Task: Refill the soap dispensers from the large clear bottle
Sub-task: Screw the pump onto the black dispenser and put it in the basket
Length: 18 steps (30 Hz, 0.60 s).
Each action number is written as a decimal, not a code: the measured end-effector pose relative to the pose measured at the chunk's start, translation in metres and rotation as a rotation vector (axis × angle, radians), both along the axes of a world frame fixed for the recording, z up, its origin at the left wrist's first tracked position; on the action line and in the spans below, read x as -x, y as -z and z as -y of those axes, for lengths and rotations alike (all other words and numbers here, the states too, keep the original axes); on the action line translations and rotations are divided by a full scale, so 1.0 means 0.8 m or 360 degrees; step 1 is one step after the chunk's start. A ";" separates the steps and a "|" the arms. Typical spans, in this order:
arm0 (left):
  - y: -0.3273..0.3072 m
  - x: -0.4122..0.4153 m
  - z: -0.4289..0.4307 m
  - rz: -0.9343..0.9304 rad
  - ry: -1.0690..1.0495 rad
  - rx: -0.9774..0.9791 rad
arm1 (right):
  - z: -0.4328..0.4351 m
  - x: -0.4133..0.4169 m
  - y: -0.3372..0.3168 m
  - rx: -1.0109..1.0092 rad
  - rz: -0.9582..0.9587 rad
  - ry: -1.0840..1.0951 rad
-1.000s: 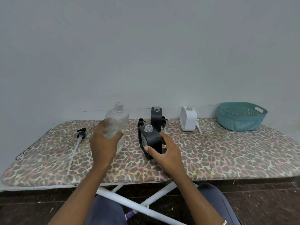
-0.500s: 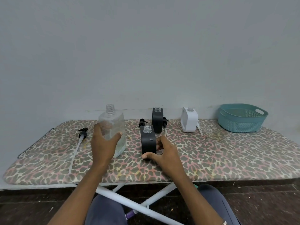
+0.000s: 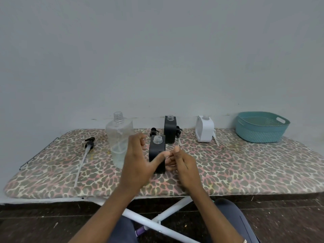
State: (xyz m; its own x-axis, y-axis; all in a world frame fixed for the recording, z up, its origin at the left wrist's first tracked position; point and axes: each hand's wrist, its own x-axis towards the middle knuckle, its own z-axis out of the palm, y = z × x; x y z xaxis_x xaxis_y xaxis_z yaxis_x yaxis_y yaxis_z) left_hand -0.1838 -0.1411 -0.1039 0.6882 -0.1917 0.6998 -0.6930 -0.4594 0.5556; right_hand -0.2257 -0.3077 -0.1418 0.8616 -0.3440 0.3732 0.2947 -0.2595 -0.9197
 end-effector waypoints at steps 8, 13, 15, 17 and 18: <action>0.029 -0.005 0.004 -0.0412 0.0092 -0.0108 | 0.001 -0.002 -0.001 -0.0194 -0.0027 -0.0049; 0.028 -0.009 -0.004 -0.0554 0.0107 -0.0037 | 0.002 -0.004 -0.016 -0.0157 0.0034 0.0034; 0.029 -0.011 -0.007 -0.0608 0.0150 0.0007 | 0.004 -0.008 -0.041 -0.0043 0.0135 0.0154; 0.033 -0.015 -0.009 -0.0658 0.0175 0.0058 | 0.008 -0.021 -0.079 0.0086 0.0232 0.0236; 0.035 -0.017 -0.010 -0.0681 0.0187 0.0086 | 0.009 -0.030 -0.102 0.0150 0.0277 0.0245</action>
State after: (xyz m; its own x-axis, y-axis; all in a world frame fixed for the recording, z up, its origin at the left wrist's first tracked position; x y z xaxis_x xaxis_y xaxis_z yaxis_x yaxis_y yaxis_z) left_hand -0.1698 -0.1333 -0.1319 0.8937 -0.2569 0.3677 -0.4410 -0.3537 0.8249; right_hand -0.2017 -0.3148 -0.0600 0.7220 -0.4228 0.5478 0.3968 -0.3956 -0.8283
